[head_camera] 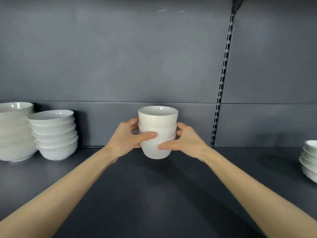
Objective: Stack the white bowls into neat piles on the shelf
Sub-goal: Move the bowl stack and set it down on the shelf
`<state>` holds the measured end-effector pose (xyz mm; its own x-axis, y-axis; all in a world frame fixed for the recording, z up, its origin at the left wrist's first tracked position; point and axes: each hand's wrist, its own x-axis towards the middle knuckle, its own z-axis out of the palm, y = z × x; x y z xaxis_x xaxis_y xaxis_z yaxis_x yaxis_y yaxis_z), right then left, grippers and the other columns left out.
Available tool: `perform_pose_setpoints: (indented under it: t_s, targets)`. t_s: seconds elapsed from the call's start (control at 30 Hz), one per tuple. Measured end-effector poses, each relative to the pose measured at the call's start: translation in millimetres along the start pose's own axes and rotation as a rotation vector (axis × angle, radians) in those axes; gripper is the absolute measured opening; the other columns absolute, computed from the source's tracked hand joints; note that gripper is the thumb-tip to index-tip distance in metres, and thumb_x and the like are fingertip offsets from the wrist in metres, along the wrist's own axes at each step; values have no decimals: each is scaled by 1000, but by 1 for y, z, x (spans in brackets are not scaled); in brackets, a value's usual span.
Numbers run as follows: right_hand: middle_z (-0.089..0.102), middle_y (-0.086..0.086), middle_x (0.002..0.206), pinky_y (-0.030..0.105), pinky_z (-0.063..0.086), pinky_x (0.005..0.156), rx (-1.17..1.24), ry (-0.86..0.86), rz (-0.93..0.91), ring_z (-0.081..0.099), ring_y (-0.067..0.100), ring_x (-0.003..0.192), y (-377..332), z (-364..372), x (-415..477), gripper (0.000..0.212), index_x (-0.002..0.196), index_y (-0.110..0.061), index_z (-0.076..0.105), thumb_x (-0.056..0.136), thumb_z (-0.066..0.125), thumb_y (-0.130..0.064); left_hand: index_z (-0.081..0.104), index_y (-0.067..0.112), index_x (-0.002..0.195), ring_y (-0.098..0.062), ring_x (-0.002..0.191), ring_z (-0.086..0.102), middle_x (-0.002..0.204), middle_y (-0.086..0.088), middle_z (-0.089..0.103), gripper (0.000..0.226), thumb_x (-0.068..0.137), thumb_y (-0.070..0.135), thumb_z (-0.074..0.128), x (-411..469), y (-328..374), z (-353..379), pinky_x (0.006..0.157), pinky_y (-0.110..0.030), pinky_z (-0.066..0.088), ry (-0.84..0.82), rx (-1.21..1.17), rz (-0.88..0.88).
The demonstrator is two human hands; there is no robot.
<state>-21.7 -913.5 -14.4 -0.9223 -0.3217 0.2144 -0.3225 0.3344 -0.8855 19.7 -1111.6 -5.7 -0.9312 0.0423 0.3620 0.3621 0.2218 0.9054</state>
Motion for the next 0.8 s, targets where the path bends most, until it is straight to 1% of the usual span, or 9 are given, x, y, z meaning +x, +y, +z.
perform_pose_setpoints:
  t_s: [0.07,0.17,0.27,0.33,0.43,0.6,0.73,0.8]
  targets:
    - [68,-6,114,35,57,87,18,-3,14,65,11,104,-10,35,1,80,127,-21,51,58,91,-19,59,28,113,-11,101,65,109,7,67,43,75,19,79,-10,-8,-34,73,-31,61,-8,19,-12]
    - [68,-7,113,36,58,84,33,-21,31,65,11,103,-21,82,2,77,124,-24,52,58,91,-19,60,34,108,-12,102,66,109,7,68,41,74,22,79,-26,-21,-78,77,-37,60,-17,16,-50]
    - [68,-7,113,38,56,88,45,-20,51,65,12,104,-28,118,6,78,123,-25,52,56,91,-20,60,33,112,-12,103,65,109,7,68,45,73,23,80,-35,-33,-110,79,-38,60,-10,17,-75]
    - [68,-7,114,38,55,90,51,-17,65,64,12,105,-30,137,10,76,121,-26,52,56,91,-20,60,35,108,-12,102,66,107,7,69,43,73,20,80,-39,-39,-125,78,-36,60,-6,5,-82]
    - [67,-7,115,37,55,91,50,-26,77,63,12,105,-34,156,16,75,120,-26,51,58,90,-17,59,40,99,-13,101,66,104,6,70,39,75,17,79,-42,-47,-141,79,-36,60,-8,-10,-87]
    - [65,-7,118,32,53,93,43,-43,87,62,11,109,-37,176,27,78,125,-24,49,60,90,-15,57,41,98,-16,103,65,101,9,69,42,75,13,79,-42,-60,-159,85,-43,57,12,-37,-107]
    - [64,-6,119,26,52,88,64,-53,89,61,12,109,-36,188,37,77,125,-23,49,61,89,-12,55,42,96,-14,102,65,100,12,69,43,75,12,79,-39,-67,-169,84,-38,57,12,-55,-110]
    - [64,-5,119,26,52,87,69,-50,90,61,12,109,-35,191,41,78,127,-21,49,61,89,-12,55,42,95,-12,102,64,99,13,68,42,76,11,77,-37,-69,-171,83,-35,57,12,-63,-101]
